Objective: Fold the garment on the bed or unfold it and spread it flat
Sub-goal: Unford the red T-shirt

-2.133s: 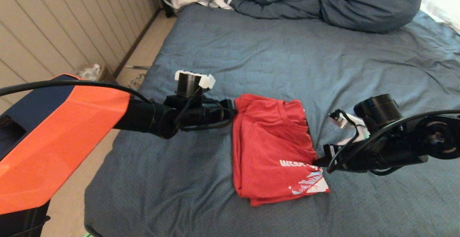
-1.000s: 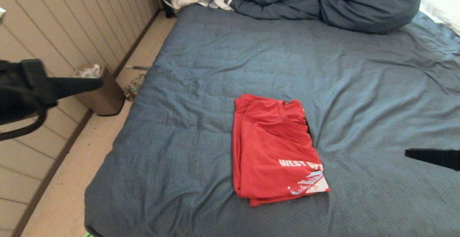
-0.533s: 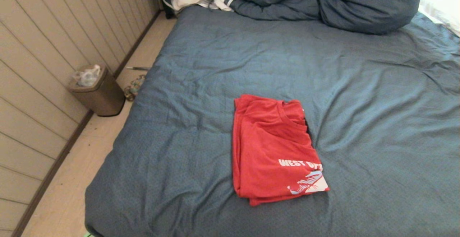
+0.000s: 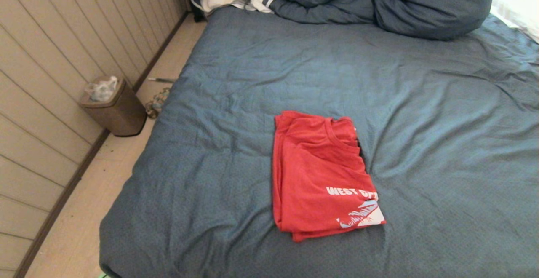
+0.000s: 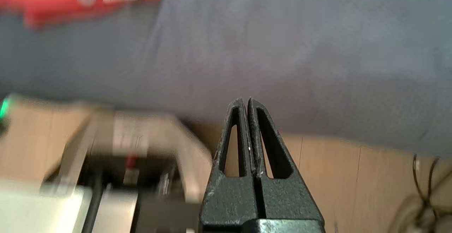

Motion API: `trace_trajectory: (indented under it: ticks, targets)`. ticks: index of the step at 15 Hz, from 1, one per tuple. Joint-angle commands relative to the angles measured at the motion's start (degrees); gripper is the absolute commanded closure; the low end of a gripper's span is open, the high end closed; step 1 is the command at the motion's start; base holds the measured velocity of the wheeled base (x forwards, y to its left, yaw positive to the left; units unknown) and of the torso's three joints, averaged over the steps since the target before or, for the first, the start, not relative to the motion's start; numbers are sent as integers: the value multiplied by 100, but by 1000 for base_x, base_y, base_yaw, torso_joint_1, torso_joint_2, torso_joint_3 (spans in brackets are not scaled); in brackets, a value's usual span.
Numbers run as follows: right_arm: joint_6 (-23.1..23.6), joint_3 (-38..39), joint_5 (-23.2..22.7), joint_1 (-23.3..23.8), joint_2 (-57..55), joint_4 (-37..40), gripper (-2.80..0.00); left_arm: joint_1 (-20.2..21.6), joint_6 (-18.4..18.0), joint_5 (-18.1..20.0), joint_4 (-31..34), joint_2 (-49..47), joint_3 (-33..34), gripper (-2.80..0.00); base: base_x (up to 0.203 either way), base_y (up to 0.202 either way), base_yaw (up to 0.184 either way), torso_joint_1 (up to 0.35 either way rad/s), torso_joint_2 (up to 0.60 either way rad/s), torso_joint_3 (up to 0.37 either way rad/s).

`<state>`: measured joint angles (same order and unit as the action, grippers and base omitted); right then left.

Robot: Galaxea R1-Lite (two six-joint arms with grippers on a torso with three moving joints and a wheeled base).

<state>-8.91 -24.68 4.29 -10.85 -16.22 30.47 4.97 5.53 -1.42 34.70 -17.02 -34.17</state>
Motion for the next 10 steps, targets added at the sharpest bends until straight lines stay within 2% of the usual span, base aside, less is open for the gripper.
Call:
trace_trajectory:
  ticks: [1,3,4,5,7,10]
  targets:
    - [-61,192,394,-23,31,-98,0,50,-11,108,-656,83,829,0,0,0,0,0,0,0]
    - [-95,208,703,-22,31,-94,0,-20,-65,369,-1686,47,1669,0,0,0,0,0,0,0]
    - [-129,209,811,-22,31,-84,0,-117,-87,520,-2002,18,1954,0,0,0,0,0,0,0]
    - [-173,286,868,-22,34,-80,0,-365,-91,722,-2176,-43,2098,0,0,0,0,0,0,0]
    - [-230,443,1121,-22,39,-93,0,-829,-97,852,-2560,-177,2370,0,0,0,0,0,0,0]
    - [-377,473,1248,-22,40,-96,0,-918,-209,828,-2909,121,2895,0,0,0,0,0,0,0]
